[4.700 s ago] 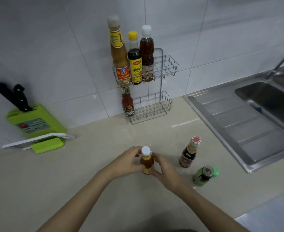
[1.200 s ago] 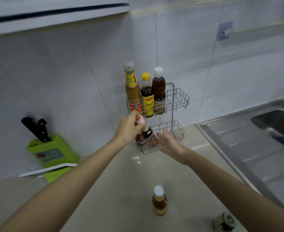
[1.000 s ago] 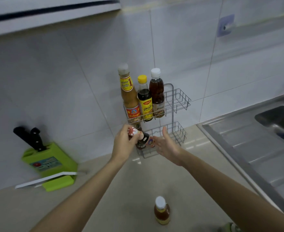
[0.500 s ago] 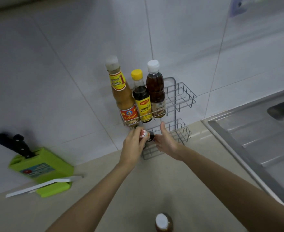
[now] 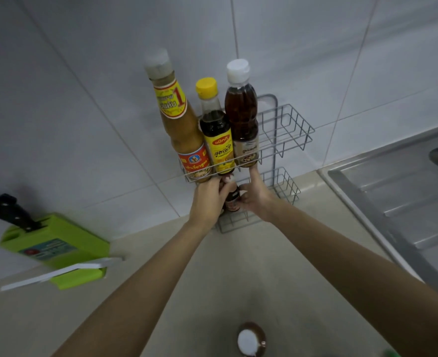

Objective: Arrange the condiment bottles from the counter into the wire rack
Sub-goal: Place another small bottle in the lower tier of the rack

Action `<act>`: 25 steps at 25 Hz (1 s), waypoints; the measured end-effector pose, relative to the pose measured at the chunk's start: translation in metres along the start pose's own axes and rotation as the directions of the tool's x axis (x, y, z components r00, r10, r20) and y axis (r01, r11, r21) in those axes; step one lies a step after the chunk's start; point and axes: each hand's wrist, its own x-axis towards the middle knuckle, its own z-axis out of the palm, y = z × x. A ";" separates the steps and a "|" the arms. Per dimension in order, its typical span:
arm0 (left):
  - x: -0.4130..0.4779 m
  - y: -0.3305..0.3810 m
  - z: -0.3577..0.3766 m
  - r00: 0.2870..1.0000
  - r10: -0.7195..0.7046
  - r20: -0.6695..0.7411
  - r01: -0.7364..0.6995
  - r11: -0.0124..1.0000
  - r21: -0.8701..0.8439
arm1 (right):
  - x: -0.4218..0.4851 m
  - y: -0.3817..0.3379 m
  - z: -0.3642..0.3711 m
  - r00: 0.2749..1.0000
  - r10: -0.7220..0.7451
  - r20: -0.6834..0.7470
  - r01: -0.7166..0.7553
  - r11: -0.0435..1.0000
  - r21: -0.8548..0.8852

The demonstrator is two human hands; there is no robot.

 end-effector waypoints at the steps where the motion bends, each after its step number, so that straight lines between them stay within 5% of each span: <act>1: 0.000 0.001 0.001 1.000 -0.013 -0.009 0.013 1.000 -0.019 | 0.002 -0.001 0.001 1.000 -0.011 0.005 0.011 1.000 0.023; 18: -0.006 -0.012 0.006 0.999 0.042 0.000 -0.042 0.999 0.026 | -0.006 -0.008 0.001 0.999 0.030 0.046 -0.027 0.998 -0.051; 22: -0.043 -0.006 -0.012 0.990 0.128 0.053 -0.123 0.988 -0.095 | -0.019 -0.005 -0.007 1.000 -0.007 0.027 0.012 0.985 -0.171; 25: -0.081 -0.008 -0.028 0.988 0.148 0.054 -0.140 0.982 -0.127 | -0.043 0.008 -0.011 0.983 -0.182 -0.019 0.161 0.911 -0.380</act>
